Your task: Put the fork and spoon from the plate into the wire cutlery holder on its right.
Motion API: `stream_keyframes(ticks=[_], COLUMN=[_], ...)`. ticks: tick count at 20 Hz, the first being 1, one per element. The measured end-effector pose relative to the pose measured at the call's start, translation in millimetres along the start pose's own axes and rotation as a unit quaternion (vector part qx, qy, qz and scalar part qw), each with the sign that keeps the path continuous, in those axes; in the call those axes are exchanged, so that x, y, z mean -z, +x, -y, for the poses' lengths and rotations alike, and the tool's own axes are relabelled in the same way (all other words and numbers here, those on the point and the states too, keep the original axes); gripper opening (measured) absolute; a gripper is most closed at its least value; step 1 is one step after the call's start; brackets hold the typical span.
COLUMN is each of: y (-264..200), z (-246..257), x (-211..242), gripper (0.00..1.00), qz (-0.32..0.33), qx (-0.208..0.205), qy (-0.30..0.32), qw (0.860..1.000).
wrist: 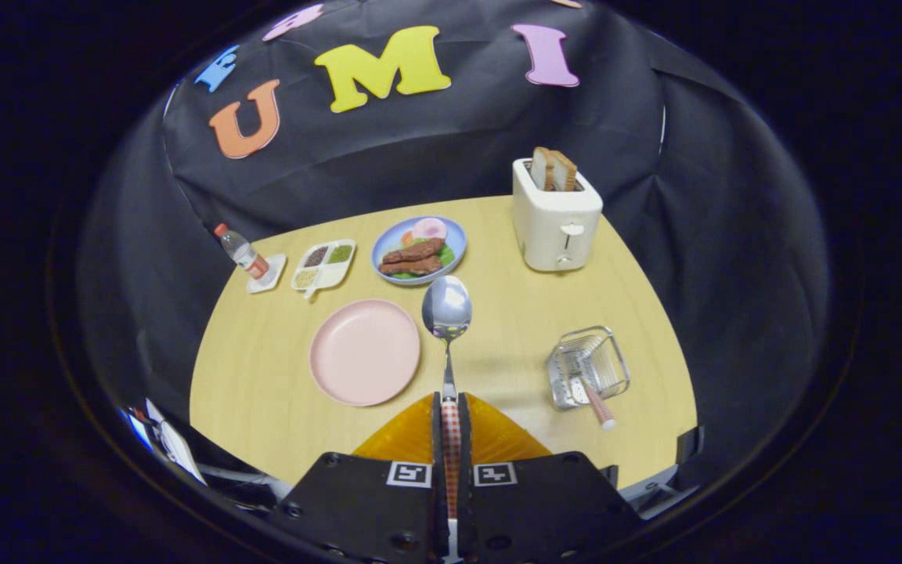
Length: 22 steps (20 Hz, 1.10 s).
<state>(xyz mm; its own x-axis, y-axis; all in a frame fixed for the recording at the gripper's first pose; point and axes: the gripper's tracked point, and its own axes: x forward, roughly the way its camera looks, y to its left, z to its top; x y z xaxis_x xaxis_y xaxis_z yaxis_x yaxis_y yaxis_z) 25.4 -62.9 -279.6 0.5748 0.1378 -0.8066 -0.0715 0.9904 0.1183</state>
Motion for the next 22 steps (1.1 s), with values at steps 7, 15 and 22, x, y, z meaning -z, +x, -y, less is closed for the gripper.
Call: stream_keyframes(ticks=[7,15,22], y=[-11,8,22], z=[71,136,148], x=[-27,-18,2], gripper=[0.05,0.05,0.05], qz=[0.001,-0.081,-0.168], qx=[0.024,0.070,0.054], qy=[-0.006,-0.001,-0.019], qw=[1.000,0.994,0.984])
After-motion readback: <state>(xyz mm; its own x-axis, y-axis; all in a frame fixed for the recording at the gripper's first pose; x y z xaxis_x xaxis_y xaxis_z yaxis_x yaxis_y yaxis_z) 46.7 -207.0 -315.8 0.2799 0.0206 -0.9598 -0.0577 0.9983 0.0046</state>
